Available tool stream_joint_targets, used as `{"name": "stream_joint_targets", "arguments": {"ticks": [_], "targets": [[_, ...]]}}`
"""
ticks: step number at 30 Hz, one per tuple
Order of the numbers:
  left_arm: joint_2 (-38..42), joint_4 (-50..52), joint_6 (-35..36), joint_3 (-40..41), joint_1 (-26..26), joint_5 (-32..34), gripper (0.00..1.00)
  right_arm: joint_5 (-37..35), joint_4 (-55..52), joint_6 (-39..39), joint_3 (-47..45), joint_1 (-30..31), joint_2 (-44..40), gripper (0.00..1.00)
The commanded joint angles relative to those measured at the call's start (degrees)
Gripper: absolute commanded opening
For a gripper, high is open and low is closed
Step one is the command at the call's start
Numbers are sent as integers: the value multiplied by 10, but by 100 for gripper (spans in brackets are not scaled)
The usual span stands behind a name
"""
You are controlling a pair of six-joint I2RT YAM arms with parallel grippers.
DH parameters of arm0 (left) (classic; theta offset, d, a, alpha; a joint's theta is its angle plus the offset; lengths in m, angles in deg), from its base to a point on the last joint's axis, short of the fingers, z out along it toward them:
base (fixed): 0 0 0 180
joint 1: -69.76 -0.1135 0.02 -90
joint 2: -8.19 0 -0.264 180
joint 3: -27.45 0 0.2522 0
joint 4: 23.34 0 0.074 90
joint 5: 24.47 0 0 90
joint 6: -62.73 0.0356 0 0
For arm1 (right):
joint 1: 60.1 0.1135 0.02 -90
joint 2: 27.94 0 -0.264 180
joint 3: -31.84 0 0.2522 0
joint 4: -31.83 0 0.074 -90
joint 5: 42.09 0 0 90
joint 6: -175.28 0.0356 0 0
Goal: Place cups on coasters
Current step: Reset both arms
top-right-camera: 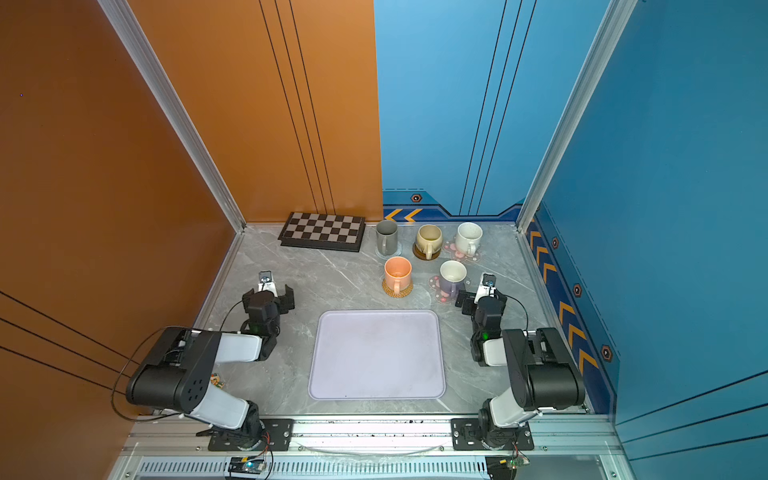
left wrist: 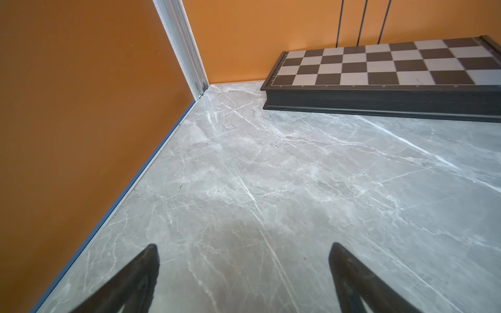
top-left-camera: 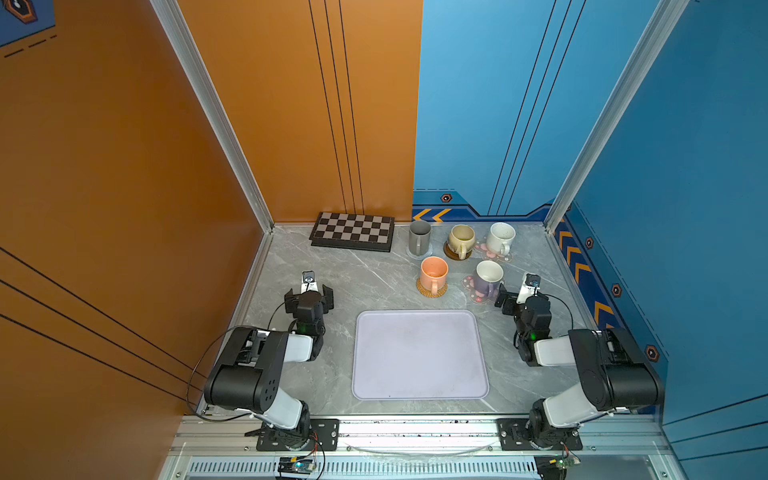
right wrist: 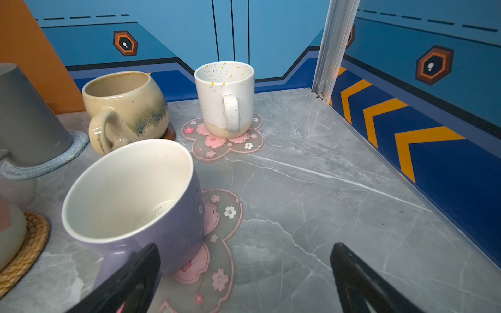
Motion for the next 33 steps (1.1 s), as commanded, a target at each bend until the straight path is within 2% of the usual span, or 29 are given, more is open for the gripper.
{"name": "stream_joint_targets", "arguments": {"ticks": [1, 10, 33], "targets": [[-14, -47, -3, 12, 2, -24, 98, 9, -18, -9, 11, -2, 1, 100], [-15, -45, -4, 9, -2, -24, 98, -18, -43, -6, 24, 4, 1, 100], [-15, -45, -4, 10, -2, -24, 98, 3, -76, -19, 42, 8, 2, 100]]}}
